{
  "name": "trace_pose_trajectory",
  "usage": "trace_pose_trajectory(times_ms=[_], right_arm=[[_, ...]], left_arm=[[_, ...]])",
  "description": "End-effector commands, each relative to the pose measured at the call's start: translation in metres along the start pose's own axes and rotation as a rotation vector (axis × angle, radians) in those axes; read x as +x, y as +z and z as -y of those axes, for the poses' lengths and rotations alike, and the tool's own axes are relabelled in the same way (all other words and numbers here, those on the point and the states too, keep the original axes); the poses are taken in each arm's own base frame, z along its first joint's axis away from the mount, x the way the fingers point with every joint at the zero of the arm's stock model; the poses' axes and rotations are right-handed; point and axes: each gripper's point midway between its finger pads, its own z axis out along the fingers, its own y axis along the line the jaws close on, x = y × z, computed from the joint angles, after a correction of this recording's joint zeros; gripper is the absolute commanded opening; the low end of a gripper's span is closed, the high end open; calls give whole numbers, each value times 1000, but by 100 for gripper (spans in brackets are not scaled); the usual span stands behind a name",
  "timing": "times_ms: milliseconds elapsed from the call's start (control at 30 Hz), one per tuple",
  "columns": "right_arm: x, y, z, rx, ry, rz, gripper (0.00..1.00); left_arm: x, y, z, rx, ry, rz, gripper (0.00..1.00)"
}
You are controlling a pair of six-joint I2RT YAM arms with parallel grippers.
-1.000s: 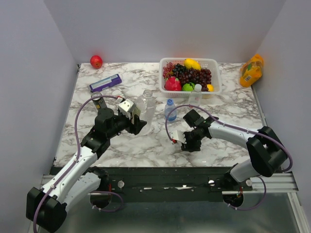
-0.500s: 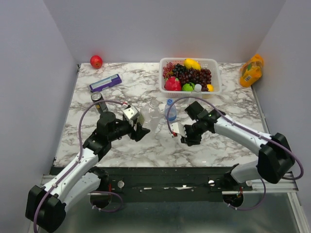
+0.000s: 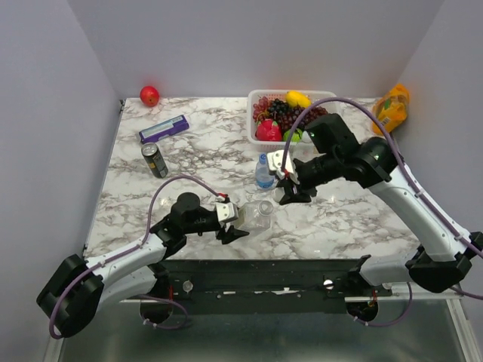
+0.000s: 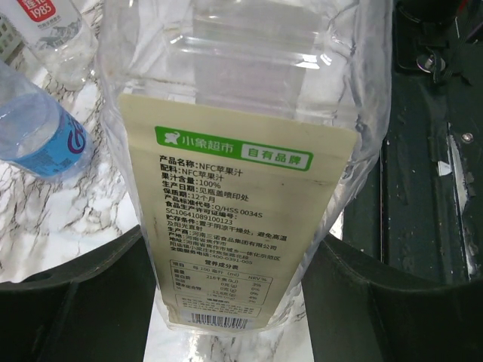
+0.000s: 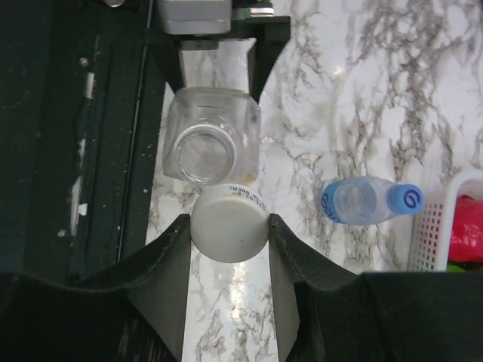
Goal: Screw on the bottle caps
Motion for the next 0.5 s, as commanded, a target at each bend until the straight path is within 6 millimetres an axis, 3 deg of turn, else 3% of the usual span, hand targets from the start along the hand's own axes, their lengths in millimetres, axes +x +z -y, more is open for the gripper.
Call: trace_pose_trajectory(times_ms=[0,167,467], right_arm=[[-9,12,-27,-134,-22,-42,30],[-8,29,-37,-184,-127,-95,31],[-2,40,-18,-104,-116,-155,32]], left_arm=[[-27,7,0,18,114,124,0],[-26,7,5,31,114,129,0],[-27,4,4,19,121,129,0]])
